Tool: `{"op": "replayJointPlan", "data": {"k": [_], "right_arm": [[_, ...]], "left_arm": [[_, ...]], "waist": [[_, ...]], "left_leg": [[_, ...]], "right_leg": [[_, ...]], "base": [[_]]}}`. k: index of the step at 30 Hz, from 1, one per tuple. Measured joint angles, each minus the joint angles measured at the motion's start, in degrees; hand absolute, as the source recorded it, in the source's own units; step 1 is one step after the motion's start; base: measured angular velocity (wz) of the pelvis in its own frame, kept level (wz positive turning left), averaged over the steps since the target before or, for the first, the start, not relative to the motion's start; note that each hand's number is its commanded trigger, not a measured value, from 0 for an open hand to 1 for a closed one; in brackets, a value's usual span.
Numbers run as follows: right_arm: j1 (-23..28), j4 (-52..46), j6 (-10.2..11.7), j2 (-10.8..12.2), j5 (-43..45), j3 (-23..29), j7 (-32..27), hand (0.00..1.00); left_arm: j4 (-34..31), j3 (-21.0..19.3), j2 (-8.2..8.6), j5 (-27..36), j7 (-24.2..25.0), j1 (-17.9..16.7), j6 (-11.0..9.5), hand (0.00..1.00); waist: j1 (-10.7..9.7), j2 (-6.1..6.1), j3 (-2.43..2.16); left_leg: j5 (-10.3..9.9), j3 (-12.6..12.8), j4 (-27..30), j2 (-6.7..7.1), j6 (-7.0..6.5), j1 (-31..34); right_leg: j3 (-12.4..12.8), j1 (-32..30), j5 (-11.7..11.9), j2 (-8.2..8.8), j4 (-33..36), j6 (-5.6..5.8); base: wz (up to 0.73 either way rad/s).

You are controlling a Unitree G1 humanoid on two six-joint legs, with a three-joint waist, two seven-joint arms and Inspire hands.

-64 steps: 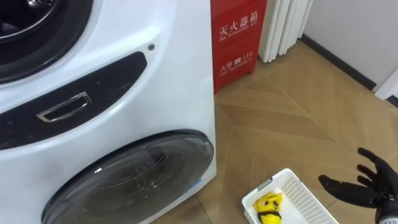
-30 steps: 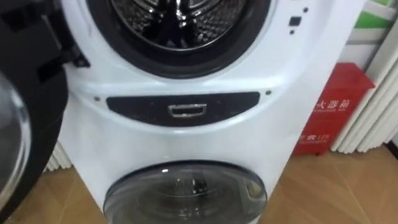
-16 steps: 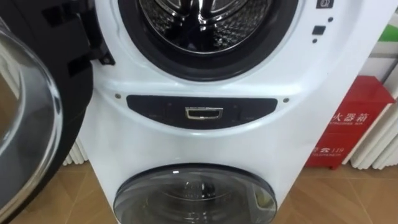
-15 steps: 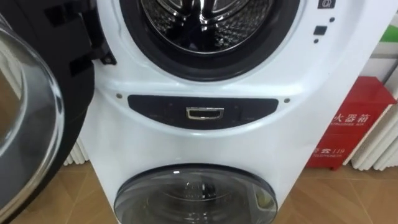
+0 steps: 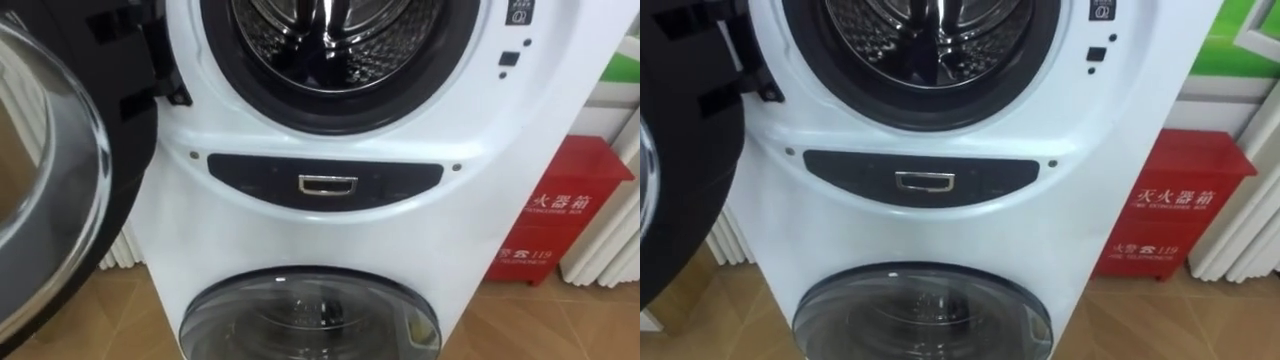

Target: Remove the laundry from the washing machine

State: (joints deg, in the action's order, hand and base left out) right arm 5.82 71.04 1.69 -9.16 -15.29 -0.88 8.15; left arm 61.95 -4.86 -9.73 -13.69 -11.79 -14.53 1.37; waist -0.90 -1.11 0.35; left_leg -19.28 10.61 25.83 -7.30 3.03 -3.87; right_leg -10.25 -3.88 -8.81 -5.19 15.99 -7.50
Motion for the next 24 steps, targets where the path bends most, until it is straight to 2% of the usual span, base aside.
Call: {"op": "replayJointPlan", "data": {"k": [2,4,5,7,9,10,11,12,13,14,15,16,17,18,19,22,23,24], "right_arm": [[-0.3,0.1,0.0,-0.3,1.4,0.2,0.1,0.0],[0.0,0.1,0.1,-0.4,1.9,0.4,0.0,0.0],[0.1,0.4,0.2,-0.4,1.9,0.5,0.0,0.0],[0.5,0.6,0.2,-0.7,1.9,0.5,0.0,0.0],[1.2,-0.4,0.3,-0.9,2.1,0.5,-0.4,0.0],[1.5,-0.5,0.7,-1.2,1.9,0.7,-0.9,0.0],[1.6,-0.4,0.9,-1.8,2.3,1.1,-1.0,0.0],[1.7,-0.3,0.9,-2.0,2.5,1.1,-1.0,0.0],[1.7,-0.1,0.9,-2.1,2.5,1.5,-1.2,0.0],[1.7,0.1,1.0,-2.1,2.4,2.3,-1.2,0.0],[1.6,0.2,1.0,-2.1,2.3,2.4,-1.3,0.0],[1.4,0.6,1.0,-2.0,2.1,2.4,-1.2,0.0],[1.1,0.8,0.9,-1.8,2.1,2.4,-1.3,0.0],[1.1,0.8,0.9,-1.8,2.1,2.4,-1.2,0.0],[1.8,0.9,0.9,-1.8,2.3,2.7,-1.1,0.0],[2.3,1.3,0.8,-1.9,3.2,4.6,-1.1,0.0],[2.5,1.5,0.7,-2.1,3.4,5.2,-1.4,0.0],[2.6,1.5,0.6,-2.2,3.6,5.5,-1.6,0.0]], "left_arm": [[0.0,-0.1,0.23,-1.4,1.3,0.3,0.0,0.0],[-0.2,-0.1,0.23,-1.7,1.6,1.0,0.0,0.0],[-0.3,0.0,0.25,-1.6,1.6,1.8,0.0,0.0],[-0.8,0.5,0.35,-1.5,2.3,2.7,0.0,0.0],[-3.0,0.9,0.56,-1.5,2.4,3.4,-0.4,0.0],[-3.7,1.2,0.74,-1.5,2.4,4.3,-1.1,0.0],[-4.1,1.5,1.06,-1.5,2.4,5.4,-1.7,0.0],[-4.4,1.7,1.19,-1.5,2.4,5.8,-1.9,0.0],[-4.8,2.3,1.26,-1.3,2.4,6.5,-2.5,0.0],[-5.1,3.1,1.3,-0.9,2.4,7.1,-3.0,0.0],[-5.0,3.4,1.35,-0.8,2.4,7.3,-3.3,0.0],[-4.9,4.2,1.31,-0.6,2.3,7.3,-3.9,0.0],[-4.3,4.6,1.35,-0.5,2.3,7.2,-4.3,0.0],[-4.1,4.6,1.41,-0.5,2.3,7.0,-4.4,0.0],[-3.8,4.3,1.4,-0.6,2.3,6.6,-4.5,0.0],[-1.3,2.6,0.85,-0.4,1.8,5.4,-5.2,0.0],[-0.5,2.6,0.27,-0.3,1.8,4.4,-5.2,0.0],[0.3,2.6,0.09,-0.3,1.7,4.1,-5.1,0.0]], "waist": [[-0.1,0.53,-0.05],[-0.5,0.89,-0.03],[-0.8,0.93,0.02],[-1.1,1.1,0.13],[-2.2,2.16,0.05],[-2.4,2.79,0.04],[-3.0,3.56,-0.06],[-3.3,3.64,0.12],[-3.8,4.16,0.25],[-3.7,4.24,0.18],[-3.7,4.19,0.14],[-3.7,4.04,0.25],[-3.7,3.79,0.16],[-3.7,3.42,0.15],[-3.5,3.35,-0.07],[-3.2,1.95,-0.07],[-3.4,1.47,-0.22],[-3.3,2.09,-0.14]], "left_leg": [[0.0,-1.5,8.2,-1.47,0.0,3.6],[0.0,-3.1,11.7,-2.2,0.01,5.3],[0.0,-4.2,12.5,-2.21,0.04,5.4],[-0.1,-4.5,14.0,-2.14,0.49,4.0],[-0.5,-4.5,13.2,-1.98,1.01,1.5],[-1.1,-4.7,10.1,-1.62,1.76,-0.5],[-1.8,-5.2,5.7,-0.89,1.68,-2.5],[-2.2,-5.7,3.6,-0.52,1.69,-3.4],[-2.5,-6.6,-1.4,0.16,1.6,-4.9],[-2.1,-7.1,-5.3,0.88,1.47,-5.9],[-1.8,-7.4,-7.0,1.29,1.26,-6.3],[-1.4,-7.4,-10.0,1.64,0.66,-7.1],[-1.0,-7.5,-12.1,1.94,0.04,-7.8],[-0.8,-7.4,-12.7,2.07,-0.09,-7.8],[-0.7,-7.4,-13.3,2.29,-0.26,-7.8],[-0.2,-7.4,-13.2,3.7,-1.49,-6.4],[0.2,-7.1,-12.8,4.12,-2.09,-5.6],[0.2,-6.6,-12.9,3.91,-2.74,-5.3]], "right_leg": [[-0.8,0.1,-0.2,-0.56,0.1,-0.93],[-1.8,0.2,-0.7,-1.02,0.5,-1.79],[-2.2,0.2,-1.1,-1.05,1.0,-2.19],[-2.7,0.6,-1.5,-1.23,1.2,-2.54],[-4.5,0.3,-1.4,-1.39,1.0,-2.96],[-5.4,-0.3,-1.1,-1.42,0.9,-3.05],[-6.3,-0.6,-0.6,-1.42,0.5,-3.03],[-7.0,-1.1,-0.4,-1.39,0.3,-3.02],[-7.8,-1.6,0.2,-1.29,-0.2,-3.1],[-8.3,-2.5,0.6,-0.97,-0.2,-3.15],[-8.4,-3.0,0.9,-0.82,-0.2,-3.14],[-8.9,-3.4,1.3,-0.6,-0.3,-3.12],[-9.4,-3.7,1.5,-0.28,-0.3,-3.06],[-9.5,-3.9,1.6,-0.1,-0.2,-2.96],[-9.8,-4.2,2.2,0.27,-0.1,-2.95],[-9.4,-5.0,3.7,1.54,-0.1,-1.58],[-9.1,-5.2,4.7,1.97,-0.5,0.38],[-8.7,-5.1,5.3,1.8,-1.3,2.74]], "base": [[-0.06],[0.12],[0.15],[0.17],[0.41],[0.48],[0.45],[0.46],[0.32],[0.23],[0.15],[0.16],[0.17],[0.16],[0.08],[0.01],[0.0],[-0.08]]}}
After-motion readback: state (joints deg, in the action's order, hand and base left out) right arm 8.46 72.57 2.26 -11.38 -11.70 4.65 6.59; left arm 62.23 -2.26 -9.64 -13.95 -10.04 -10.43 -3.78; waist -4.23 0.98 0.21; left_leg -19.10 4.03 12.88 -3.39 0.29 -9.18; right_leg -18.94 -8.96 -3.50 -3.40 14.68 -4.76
